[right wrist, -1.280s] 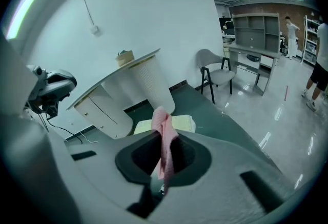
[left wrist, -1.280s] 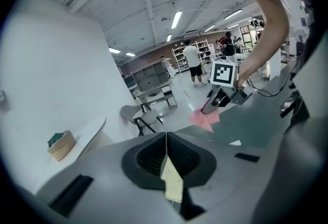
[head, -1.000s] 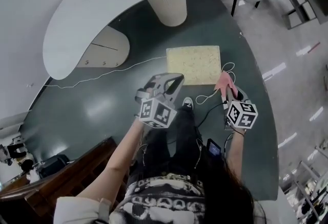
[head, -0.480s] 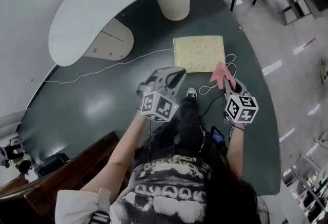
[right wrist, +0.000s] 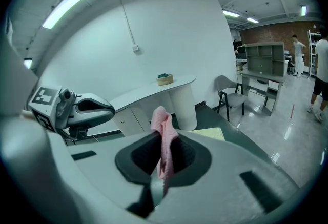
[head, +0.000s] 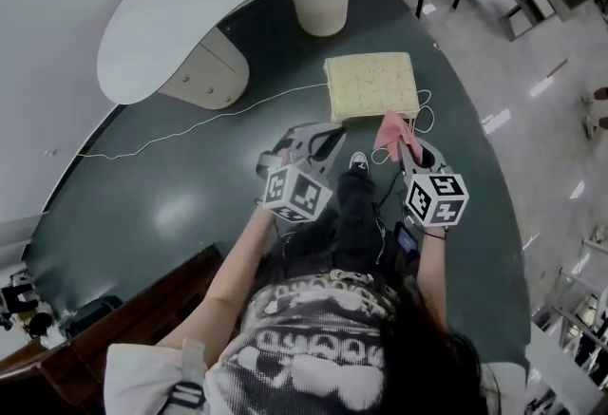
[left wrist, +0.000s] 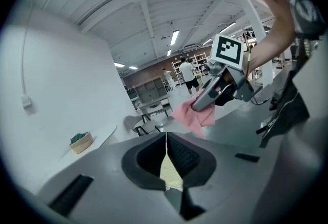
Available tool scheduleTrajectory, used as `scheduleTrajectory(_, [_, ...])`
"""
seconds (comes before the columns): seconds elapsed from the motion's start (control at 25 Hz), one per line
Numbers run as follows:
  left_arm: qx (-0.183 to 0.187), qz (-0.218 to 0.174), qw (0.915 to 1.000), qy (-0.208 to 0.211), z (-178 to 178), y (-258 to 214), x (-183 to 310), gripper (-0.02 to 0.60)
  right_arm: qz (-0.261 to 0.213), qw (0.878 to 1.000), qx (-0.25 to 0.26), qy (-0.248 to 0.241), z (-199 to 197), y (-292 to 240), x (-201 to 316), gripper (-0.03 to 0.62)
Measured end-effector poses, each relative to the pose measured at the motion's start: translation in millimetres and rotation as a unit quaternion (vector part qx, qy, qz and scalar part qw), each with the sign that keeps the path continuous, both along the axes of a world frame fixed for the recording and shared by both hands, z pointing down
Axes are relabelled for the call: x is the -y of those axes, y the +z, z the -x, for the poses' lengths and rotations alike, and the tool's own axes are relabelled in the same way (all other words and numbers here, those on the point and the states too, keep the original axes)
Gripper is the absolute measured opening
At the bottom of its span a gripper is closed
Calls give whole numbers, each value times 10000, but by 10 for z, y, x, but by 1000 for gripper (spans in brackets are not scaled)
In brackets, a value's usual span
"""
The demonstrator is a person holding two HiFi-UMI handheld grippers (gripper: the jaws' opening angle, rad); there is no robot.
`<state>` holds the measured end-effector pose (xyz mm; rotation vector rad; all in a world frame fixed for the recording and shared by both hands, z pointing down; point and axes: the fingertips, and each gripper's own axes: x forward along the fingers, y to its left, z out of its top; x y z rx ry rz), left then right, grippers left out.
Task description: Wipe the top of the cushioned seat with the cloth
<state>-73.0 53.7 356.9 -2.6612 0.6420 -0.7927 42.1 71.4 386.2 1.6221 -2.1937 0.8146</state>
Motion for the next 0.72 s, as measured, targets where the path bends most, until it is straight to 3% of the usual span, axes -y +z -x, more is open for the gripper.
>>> scheduleTrajectory(0.4, [-35, -19, 9997, 236, 287, -18, -773, 6, -269, 9988, -350, -210, 512, -168, -705, 12])
scheduleTrajectory(0.72, [-148, 20, 9997, 193, 367, -51, -1003, 6, -397, 9964, -583, -472, 705, -234, -853, 12])
